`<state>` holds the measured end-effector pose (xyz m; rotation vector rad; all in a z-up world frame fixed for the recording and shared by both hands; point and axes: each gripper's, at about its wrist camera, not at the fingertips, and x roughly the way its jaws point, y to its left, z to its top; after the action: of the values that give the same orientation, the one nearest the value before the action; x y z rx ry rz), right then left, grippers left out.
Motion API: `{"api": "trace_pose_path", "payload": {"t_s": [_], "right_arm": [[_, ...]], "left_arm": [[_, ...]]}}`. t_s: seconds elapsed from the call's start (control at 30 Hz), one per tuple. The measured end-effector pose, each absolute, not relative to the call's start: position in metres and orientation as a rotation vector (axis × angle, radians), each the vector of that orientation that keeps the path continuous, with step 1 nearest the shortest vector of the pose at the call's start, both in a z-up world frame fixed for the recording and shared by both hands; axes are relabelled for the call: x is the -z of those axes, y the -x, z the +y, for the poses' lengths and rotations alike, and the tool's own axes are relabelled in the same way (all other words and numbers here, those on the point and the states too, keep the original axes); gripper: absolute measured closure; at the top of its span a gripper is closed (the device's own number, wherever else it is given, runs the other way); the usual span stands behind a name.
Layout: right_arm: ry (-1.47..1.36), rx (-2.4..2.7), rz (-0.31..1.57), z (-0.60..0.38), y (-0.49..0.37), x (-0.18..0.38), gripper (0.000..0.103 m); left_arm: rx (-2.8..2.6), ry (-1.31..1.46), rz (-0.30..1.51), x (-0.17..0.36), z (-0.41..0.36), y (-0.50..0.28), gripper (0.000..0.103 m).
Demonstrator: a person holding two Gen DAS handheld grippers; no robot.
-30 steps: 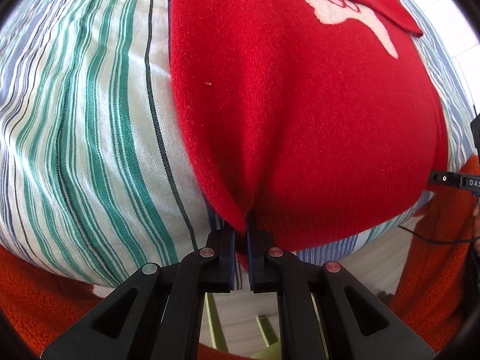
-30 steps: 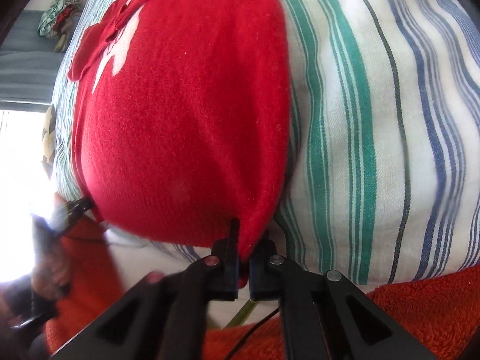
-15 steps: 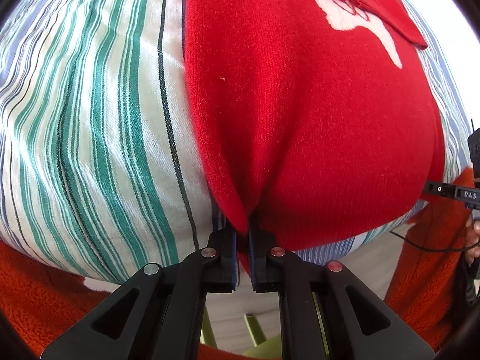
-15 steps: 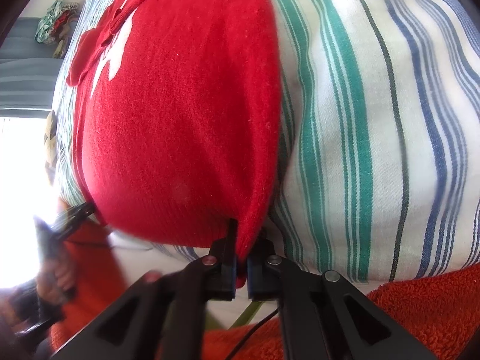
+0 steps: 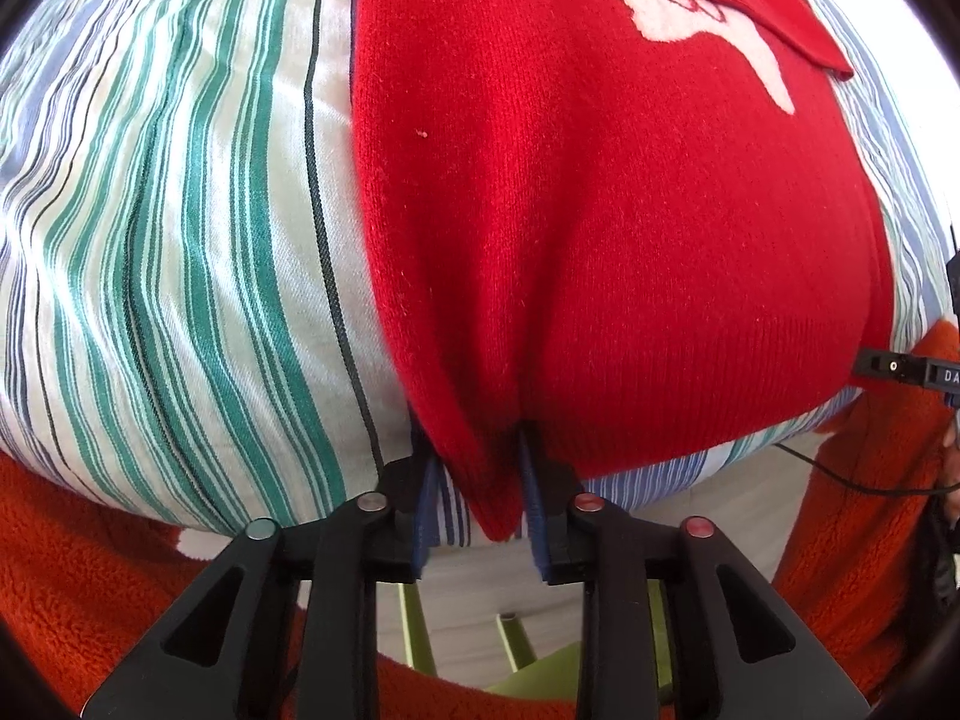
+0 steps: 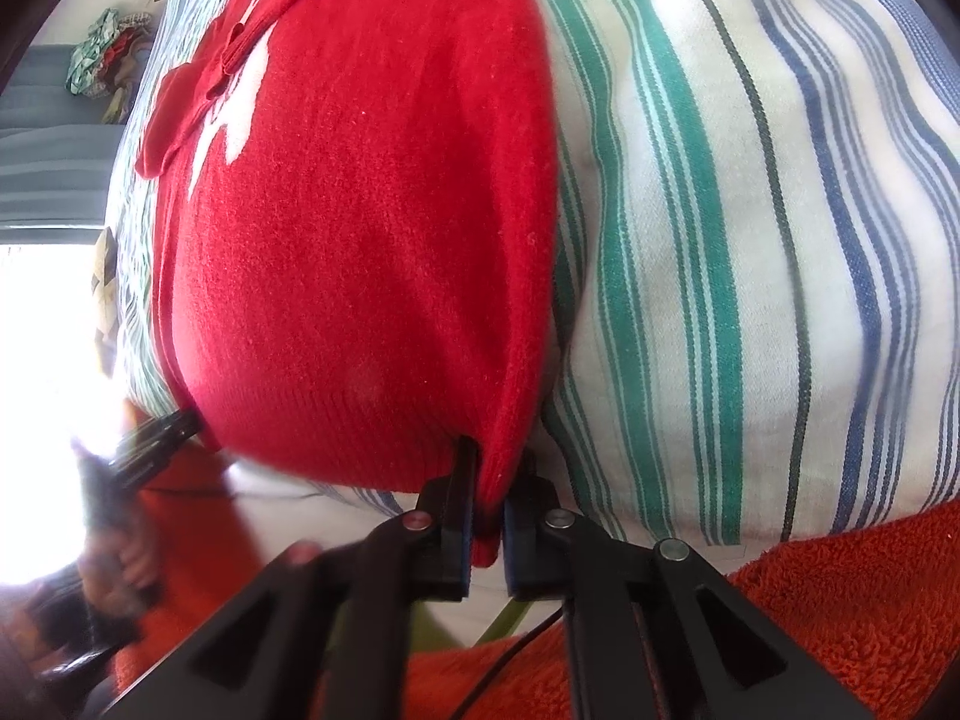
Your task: Fold small clothes
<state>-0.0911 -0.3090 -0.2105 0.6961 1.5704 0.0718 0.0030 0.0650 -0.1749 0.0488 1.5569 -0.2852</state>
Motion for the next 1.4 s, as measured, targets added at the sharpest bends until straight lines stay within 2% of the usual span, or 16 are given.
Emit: {"api": "trace_pose_path", "payload": {"t_s": [0.03,0.1,0.13,0.27,0.4,0.5,0.57,0.6,0.7,0.87,1.03,1.07,1.1,1.13,1.23,1.4], "right_arm": [[-0.696,-0.07,1.572,-0.31,0.092,0.209,0.09],[-0.689,-0.061,1.581,-0.312,0.095,0.205,0.081],[-0.684,-0.054,1.587,-0.313,0.098,0.203,0.079],[-0.61,-0.012,1.626,-0.321,0.114,0.187,0.072],[-0.424,0.067,1.587,-0.34,0.116,0.14,0.072],[-0.124,0.128,1.422,-0.341,0.088,0.076,0.071],[0.063,0.112,1.284,-0.325,0.06,0.042,0.064],[0.132,0.076,1.216,-0.313,0.046,0.033,0.057],[0.262,-0.124,1.042,-0.274,-0.002,0.037,0.056],[0.439,-0.327,1.036,-0.204,-0.071,0.108,0.058],[0.4,-0.367,1.031,-0.186,-0.106,0.16,0.058],[0.381,-0.356,1.053,-0.187,-0.111,0.17,0.069],[0.331,-0.351,1.057,-0.191,-0.114,0.174,0.092],[0.282,-0.32,1.045,-0.2,-0.116,0.172,0.096],[0.076,-0.192,0.946,-0.256,-0.109,0.137,0.096],[-0.249,0.183,0.814,-0.422,-0.048,0.09,0.096]], "left_arm": [[0.284,-0.052,1.565,0.175,0.065,0.0,0.057],[0.266,-0.074,1.577,0.174,0.067,0.006,0.029],[0.253,-0.091,1.584,0.172,0.07,0.008,0.025],[0.208,-0.118,1.597,0.153,0.091,0.014,0.024],[0.176,-0.08,1.439,0.101,0.118,0.005,0.022],[0.118,-0.048,1.258,0.069,0.134,-0.015,0.012],[0.077,0.017,1.143,0.063,0.141,-0.032,0.011],[0.047,0.05,1.091,0.064,0.144,-0.04,0.011],[-0.018,0.137,1.011,0.082,0.145,-0.048,0.012],[-0.017,0.061,1.005,0.105,0.136,-0.03,0.015],[-0.041,0.063,1.033,0.111,0.141,-0.031,0.015],[-0.046,0.066,1.033,0.112,0.143,-0.03,0.015],[-0.052,0.067,1.036,0.113,0.144,-0.031,0.015],[-0.057,0.071,1.041,0.114,0.146,-0.032,0.015],[-0.057,0.109,1.056,0.116,0.152,-0.031,0.015],[-0.069,0.158,1.063,0.117,0.158,-0.034,0.015]]}}
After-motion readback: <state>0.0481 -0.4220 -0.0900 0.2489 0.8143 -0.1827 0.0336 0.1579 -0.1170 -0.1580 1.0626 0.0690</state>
